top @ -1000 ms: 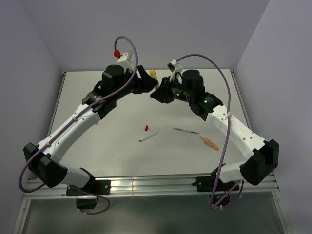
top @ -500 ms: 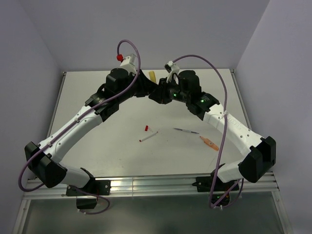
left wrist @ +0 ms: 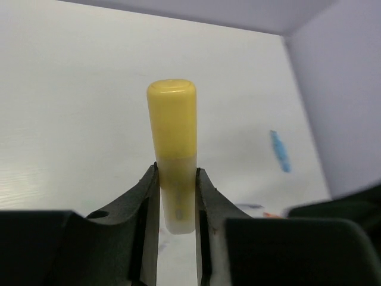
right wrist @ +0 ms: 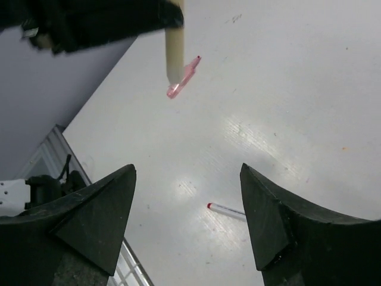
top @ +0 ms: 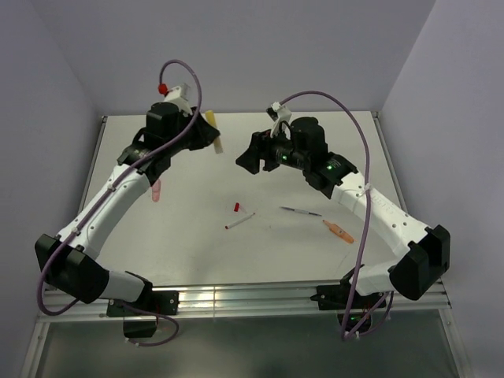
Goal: Insert the pens into the pen caps
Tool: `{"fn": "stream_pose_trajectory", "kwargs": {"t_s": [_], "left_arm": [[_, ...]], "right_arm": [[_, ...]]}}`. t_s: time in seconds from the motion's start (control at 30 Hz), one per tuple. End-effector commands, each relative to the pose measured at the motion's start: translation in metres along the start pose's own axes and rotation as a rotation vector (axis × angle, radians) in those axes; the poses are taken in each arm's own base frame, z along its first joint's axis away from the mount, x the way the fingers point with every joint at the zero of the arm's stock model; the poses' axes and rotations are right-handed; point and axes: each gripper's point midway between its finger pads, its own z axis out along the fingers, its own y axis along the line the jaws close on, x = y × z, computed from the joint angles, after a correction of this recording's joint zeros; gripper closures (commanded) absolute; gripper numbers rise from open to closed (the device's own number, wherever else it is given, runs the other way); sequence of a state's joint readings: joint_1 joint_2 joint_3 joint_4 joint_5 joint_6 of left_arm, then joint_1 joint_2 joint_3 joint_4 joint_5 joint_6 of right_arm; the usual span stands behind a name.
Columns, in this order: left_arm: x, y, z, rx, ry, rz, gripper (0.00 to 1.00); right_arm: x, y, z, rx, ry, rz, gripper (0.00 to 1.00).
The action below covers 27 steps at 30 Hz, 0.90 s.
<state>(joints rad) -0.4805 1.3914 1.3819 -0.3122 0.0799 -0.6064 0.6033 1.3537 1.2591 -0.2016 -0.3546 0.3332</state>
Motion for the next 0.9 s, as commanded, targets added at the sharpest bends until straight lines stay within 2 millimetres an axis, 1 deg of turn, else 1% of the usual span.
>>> {"fn": "stream_pose_trajectory", "kwargs": {"t_s": [0.0,0.03,0.07,0.1,0.13,0.17,0.2,0.23,0.27,0.3,0.33,0.37,0.4,0.43,0.47,0.5,0.53,0.57,0.6,0.63,0.67,0.7,0.73,0.77,0.8,0.83,0.87], "left_arm": [[-0.031,0.056,-0.024,-0.16,-0.04,0.17,1.0],[-0.034,0.067,-0.026,-0.19,-0.03,0.198,1.0],[-0.034,0.081,-0.031,-0.225,-0.004,0.222,1.0],[-0.044,0.112,-0.035,-0.298,0.002,0.269,1.0],[-0.047,0.128,-0.037,-0.331,0.017,0.303,1.0],[-0.054,0.144,-0.04,-0.362,0.032,0.349,1.0],[-0.054,0.18,-0.042,-0.433,0.097,0.423,1.0],[-0.059,0.195,-0.044,-0.459,0.122,0.482,1.0],[-0.061,0.211,-0.045,-0.484,0.153,0.51,1.0],[-0.056,0.248,-0.045,-0.527,0.233,0.536,1.0],[-0.067,0.261,-0.046,-0.532,0.237,0.545,1.0],[-0.068,0.277,-0.047,-0.547,0.261,0.542,1.0],[-0.064,0.312,-0.044,-0.565,0.312,0.521,1.0],[-0.074,0.32,-0.046,-0.571,0.325,0.519,1.0],[-0.075,0.329,-0.042,-0.562,0.34,0.511,1.0],[-0.065,0.358,-0.035,-0.575,0.397,0.488,1.0],[-0.074,0.363,-0.035,-0.586,0.403,0.489,1.0],[-0.074,0.372,-0.031,-0.593,0.418,0.492,1.0],[-0.063,0.393,-0.023,-0.602,0.463,0.492,1.0],[-0.072,0.401,-0.019,-0.618,0.449,0.508,1.0],[-0.071,0.41,-0.016,-0.632,0.461,0.51,1.0],[-0.057,0.427,-0.008,-0.631,0.499,0.491,1.0],[-0.066,0.432,-0.004,-0.641,0.483,0.492,1.0],[-0.062,0.438,0.0,-0.639,0.497,0.477,1.0],[-0.048,0.452,0.008,-0.631,0.521,0.443,1.0],[-0.05,0.457,0.012,-0.633,0.51,0.439,1.0],[-0.045,0.467,0.017,-0.633,0.505,0.423,1.0]], "right_arm": [[-0.016,0.002,-0.02,0.005,-0.064,-0.073,0.21],[-0.011,-0.003,-0.022,0.014,-0.053,-0.081,0.18],[-0.012,-0.006,-0.027,0.021,-0.055,-0.105,0.11],[-0.006,-0.01,-0.03,0.028,-0.034,-0.107,0.1],[-0.001,-0.013,-0.032,0.031,-0.017,-0.112,0.08],[0.0,-0.021,-0.036,0.047,-0.009,-0.121,0.06],[0.01,-0.027,-0.04,0.062,0.033,-0.147,0.03],[0.012,-0.031,-0.042,0.077,0.049,-0.161,0.02],[0.017,-0.04,-0.043,0.091,0.076,-0.196,0.0],[0.027,-0.044,-0.047,0.1,0.125,-0.197,0.0],[0.031,-0.045,-0.049,0.086,0.148,-0.202,0.0],[0.036,-0.046,-0.05,0.077,0.171,-0.2,0.0],[0.042,-0.055,-0.054,0.083,0.201,-0.202,0.0],[0.046,-0.054,-0.056,0.062,0.214,-0.192,0.0],[0.048,-0.057,-0.058,0.06,0.225,-0.183,0.0],[0.051,-0.065,-0.061,0.076,0.235,-0.163,0.0],[0.053,-0.068,-0.062,0.078,0.24,-0.155,0.0],[0.054,-0.071,-0.064,0.085,0.241,-0.146,0.0],[0.055,-0.074,-0.065,0.091,0.245,-0.141,0.0],[0.058,-0.079,-0.067,0.102,0.25,-0.129,0.0],[0.058,-0.08,-0.068,0.106,0.249,-0.13,0.0],[0.06,-0.082,-0.069,0.109,0.256,-0.124,0.0],[0.061,-0.084,-0.069,0.113,0.257,-0.12,0.0],[0.062,-0.085,-0.069,0.12,0.259,-0.122,0.0],[0.062,-0.086,-0.07,0.125,0.258,-0.122,0.0],[0.063,-0.088,-0.07,0.132,0.261,-0.122,0.0],[0.065,-0.09,-0.069,0.137,0.267,-0.118,0.0]]}}
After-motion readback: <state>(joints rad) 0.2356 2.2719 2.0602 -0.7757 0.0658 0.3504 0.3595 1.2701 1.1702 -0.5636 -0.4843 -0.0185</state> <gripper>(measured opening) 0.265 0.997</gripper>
